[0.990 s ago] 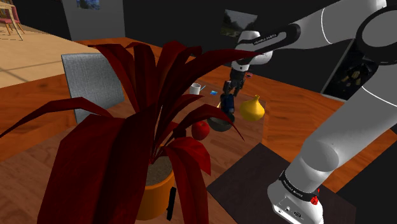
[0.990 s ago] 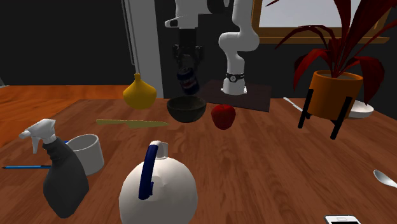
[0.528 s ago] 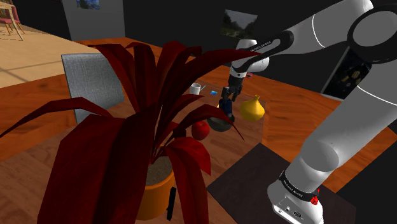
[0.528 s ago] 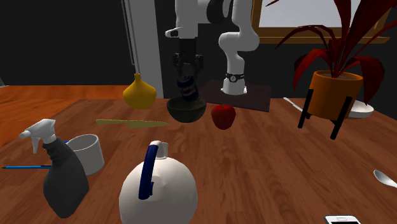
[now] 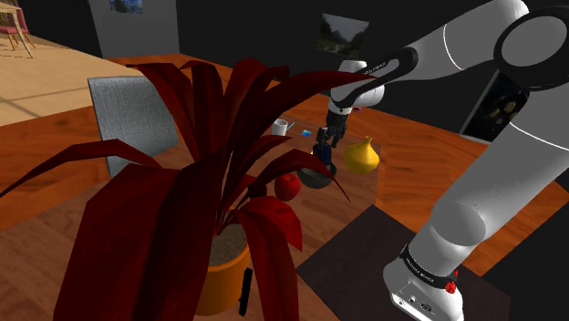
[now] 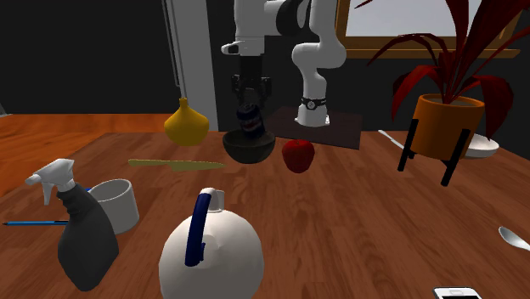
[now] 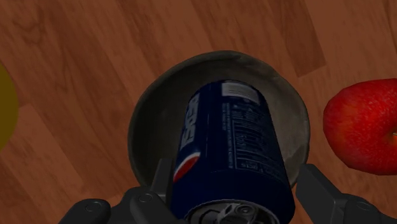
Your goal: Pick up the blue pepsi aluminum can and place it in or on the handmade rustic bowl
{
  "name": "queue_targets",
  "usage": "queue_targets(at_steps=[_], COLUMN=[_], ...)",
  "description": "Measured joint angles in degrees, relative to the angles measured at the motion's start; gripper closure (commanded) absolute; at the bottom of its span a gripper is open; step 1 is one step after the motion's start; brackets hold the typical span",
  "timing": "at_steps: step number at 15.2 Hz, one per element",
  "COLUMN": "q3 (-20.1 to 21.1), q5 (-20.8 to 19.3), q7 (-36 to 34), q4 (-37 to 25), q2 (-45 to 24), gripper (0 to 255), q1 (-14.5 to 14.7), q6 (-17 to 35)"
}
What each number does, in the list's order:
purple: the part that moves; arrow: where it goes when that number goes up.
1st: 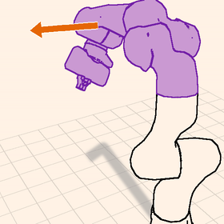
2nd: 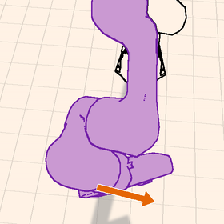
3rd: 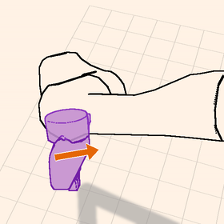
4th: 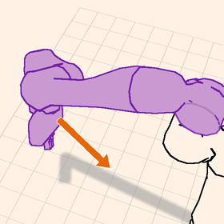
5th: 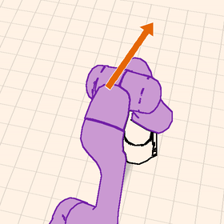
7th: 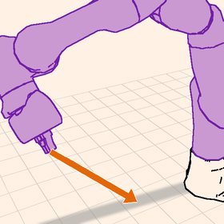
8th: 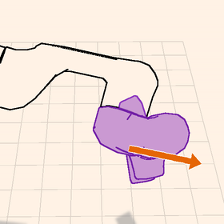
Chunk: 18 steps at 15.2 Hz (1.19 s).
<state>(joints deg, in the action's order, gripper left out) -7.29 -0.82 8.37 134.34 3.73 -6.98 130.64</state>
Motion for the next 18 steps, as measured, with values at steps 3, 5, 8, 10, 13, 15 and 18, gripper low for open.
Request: queue_targets(at_steps=[3, 5, 8, 10, 13, 15, 18], q3=[0.0, 0.0, 0.04, 0.08, 0.11, 0.15, 0.15], q5=[0.0, 0.0, -0.02, -0.28, -0.46, -0.48, -0.48], q7=[0.0, 0.0, -0.08, -0.23, -0.31, -0.38, -0.38], q4=[0.0, 0.0, -0.64, -1.72, -3.51, -3.61, -3.68], q2=[0.02, 0.02, 0.21, 2.13, 3.66, 3.85, 3.87], gripper=[0, 0, 0, 0, 0, 0, 0], q1=[0.0, 0.0, 0.03, 0.01, -0.01, 0.01, 0.01], q6=[0.01, 0.02, -0.78, -3.73, -7.03, -7.36, -7.47])
